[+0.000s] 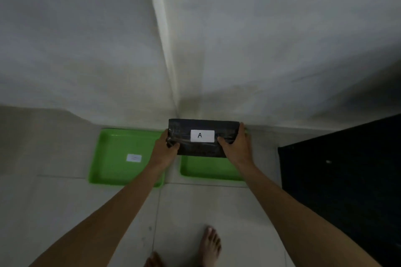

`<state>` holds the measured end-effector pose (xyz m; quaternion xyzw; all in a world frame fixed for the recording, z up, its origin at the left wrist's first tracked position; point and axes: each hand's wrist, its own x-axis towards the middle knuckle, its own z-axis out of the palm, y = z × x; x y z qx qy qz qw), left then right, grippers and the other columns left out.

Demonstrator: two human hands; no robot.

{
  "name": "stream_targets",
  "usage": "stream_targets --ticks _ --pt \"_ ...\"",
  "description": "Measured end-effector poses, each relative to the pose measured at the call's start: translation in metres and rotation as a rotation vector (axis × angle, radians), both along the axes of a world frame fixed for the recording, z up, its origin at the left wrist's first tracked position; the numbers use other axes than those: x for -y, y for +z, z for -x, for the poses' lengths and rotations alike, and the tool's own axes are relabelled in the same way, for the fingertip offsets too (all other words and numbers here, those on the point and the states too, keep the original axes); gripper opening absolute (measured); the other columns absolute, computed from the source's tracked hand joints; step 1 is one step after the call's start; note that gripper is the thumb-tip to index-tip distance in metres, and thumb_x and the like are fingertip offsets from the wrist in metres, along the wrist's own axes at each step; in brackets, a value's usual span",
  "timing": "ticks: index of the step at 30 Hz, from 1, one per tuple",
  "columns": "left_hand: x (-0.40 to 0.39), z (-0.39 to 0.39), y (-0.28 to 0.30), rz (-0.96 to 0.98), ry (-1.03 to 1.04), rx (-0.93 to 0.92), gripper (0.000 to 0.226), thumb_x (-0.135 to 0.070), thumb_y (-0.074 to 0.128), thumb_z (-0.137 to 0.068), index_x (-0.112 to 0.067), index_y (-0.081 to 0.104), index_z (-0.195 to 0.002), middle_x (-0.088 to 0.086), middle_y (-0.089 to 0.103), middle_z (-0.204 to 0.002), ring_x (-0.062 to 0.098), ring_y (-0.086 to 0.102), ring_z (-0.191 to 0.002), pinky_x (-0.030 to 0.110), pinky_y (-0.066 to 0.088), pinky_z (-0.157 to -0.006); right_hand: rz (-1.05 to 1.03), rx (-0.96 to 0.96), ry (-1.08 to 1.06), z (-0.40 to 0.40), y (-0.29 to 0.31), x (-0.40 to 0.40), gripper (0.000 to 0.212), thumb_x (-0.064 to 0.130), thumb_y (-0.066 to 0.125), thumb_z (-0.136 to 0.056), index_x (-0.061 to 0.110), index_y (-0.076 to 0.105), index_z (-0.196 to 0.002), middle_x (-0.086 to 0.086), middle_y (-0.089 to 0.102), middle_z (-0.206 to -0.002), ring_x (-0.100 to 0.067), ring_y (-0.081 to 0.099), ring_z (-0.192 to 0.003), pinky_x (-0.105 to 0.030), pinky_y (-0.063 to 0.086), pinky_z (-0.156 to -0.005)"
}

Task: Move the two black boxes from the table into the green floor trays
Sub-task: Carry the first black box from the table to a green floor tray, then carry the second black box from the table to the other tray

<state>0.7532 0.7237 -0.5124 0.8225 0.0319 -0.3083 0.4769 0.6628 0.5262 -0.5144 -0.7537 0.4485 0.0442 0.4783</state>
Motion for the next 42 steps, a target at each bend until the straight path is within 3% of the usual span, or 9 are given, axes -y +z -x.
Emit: stream_targets --ticks 5,11,15,19,24,28,32,37,42 --pt "0.036 -0.023 -0.156 -0.027 -0.078 -0.019 0.042 0.004 0.054 -0.086 -0.014 0.057 -0.124 0.004 0.065 -0.108 0.019 0.059 -0.096 0.023 0.042 -0.08 0.037 0.009 -0.033 -0.013 -0.143 0.029 0.076 0.021 0.073 -0.087 0.012 0.032 -0.151 -0.015 0.053 -0.135 -0.031 0.056 -0.123 -0.038 0.047 -0.104" --pt "0.057 -0.036 -0.265 -0.167 -0.146 0.132 0.033 0.0 0.052 -0.083 -0.009 0.059 -0.114 0.017 0.068 -0.101 0.031 0.064 -0.09 0.039 0.053 -0.08 0.026 -0.031 -0.158 -0.024 -0.247 0.043 0.058 0.012 0.071 -0.087 0.005 0.043 -0.138 -0.016 0.058 -0.132 -0.034 0.059 -0.12 -0.045 0.048 -0.102" --pt "0.061 -0.035 -0.295 -0.183 -0.121 0.13 0.029 -0.001 0.053 -0.084 -0.01 0.057 -0.111 0.011 0.067 -0.096 0.014 0.059 -0.068 0.023 0.044 -0.055 -0.009 -0.051 -0.137 -0.035 -0.277 0.04 0.061 0.015 0.067 -0.091 0.008 0.04 -0.144 -0.017 0.055 -0.136 -0.035 0.056 -0.124 -0.047 0.046 -0.106" --pt "0.061 -0.04 -0.304 -0.157 -0.102 0.171 0.03 0.001 0.054 -0.084 -0.006 0.058 -0.114 0.016 0.068 -0.102 0.026 0.063 -0.087 0.026 0.044 -0.07 -0.025 -0.061 -0.122 -0.042 -0.284 0.045 0.068 0.012 0.068 -0.09 0.007 0.035 -0.15 -0.016 0.055 -0.137 -0.033 0.055 -0.126 -0.044 0.045 -0.108" --pt "0.06 -0.043 -0.286 -0.203 -0.202 0.224 0.042 -0.01 0.063 -0.084 -0.008 0.055 -0.125 0.015 0.068 -0.101 0.031 0.064 -0.089 0.026 0.043 -0.073 -0.019 -0.074 -0.093 -0.043 -0.263 0.051 0.071 0.011 0.064 -0.092 0.006 0.028 -0.153 -0.018 0.05 -0.144 -0.034 0.051 -0.131 -0.036 0.041 -0.108" --pt "0.054 -0.039 -0.241 -0.297 -0.237 0.229 0.05 -0.02 0.063 -0.087 -0.006 0.049 -0.133 0.023 0.064 -0.119 0.037 0.063 -0.103 0.034 0.047 -0.082 0.038 -0.068 -0.1 -0.036 -0.214 0.049 0.048 0.016 0.06 -0.095 0.004 0.049 -0.139 -0.018 0.056 -0.137 -0.033 0.057 -0.121 -0.03 0.044 -0.094" --pt "0.046 -0.04 -0.148 -0.421 -0.505 0.205 0.047 -0.034 0.058 -0.091 -0.015 0.05 -0.133 0.014 0.063 -0.126 0.032 0.06 -0.112 0.04 0.049 -0.093 -0.056 -0.036 -0.059 -0.019 -0.115 0.048 0.041 0.019 0.064 -0.094 0.003 0.061 -0.131 -0.014 0.065 -0.128 -0.028 0.062 -0.117 -0.023 0.043 -0.09" --pt "0.069 -0.033 0.034 -0.611 -0.873 0.528 0.06 -0.061 0.043 -0.09 -0.02 0.049 -0.134 0.008 0.059 -0.127 0.028 0.05 -0.119 0.041 0.047 -0.085 -0.113 0.016 0.077 0.011 0.073 0.076 0.04 0.027 0.065 -0.093 0.008 0.062 -0.129 -0.011 0.066 -0.121 -0.024 0.064 -0.11 -0.03 0.05 -0.092" --pt "0.123 0.001 0.256 -0.482 -0.968 0.765 0.075 -0.073 0.028 -0.087 -0.022 0.044 -0.14 0.005 0.052 -0.138 0.025 0.043 -0.128 0.043 0.045 -0.09 0.025 0.082 0.131 0.08 0.307 0.111 0.048 0.038 0.063 -0.094 0.01 0.059 -0.134 -0.01 0.068 -0.119 -0.025 0.067 -0.107 -0.041 0.055 -0.092"
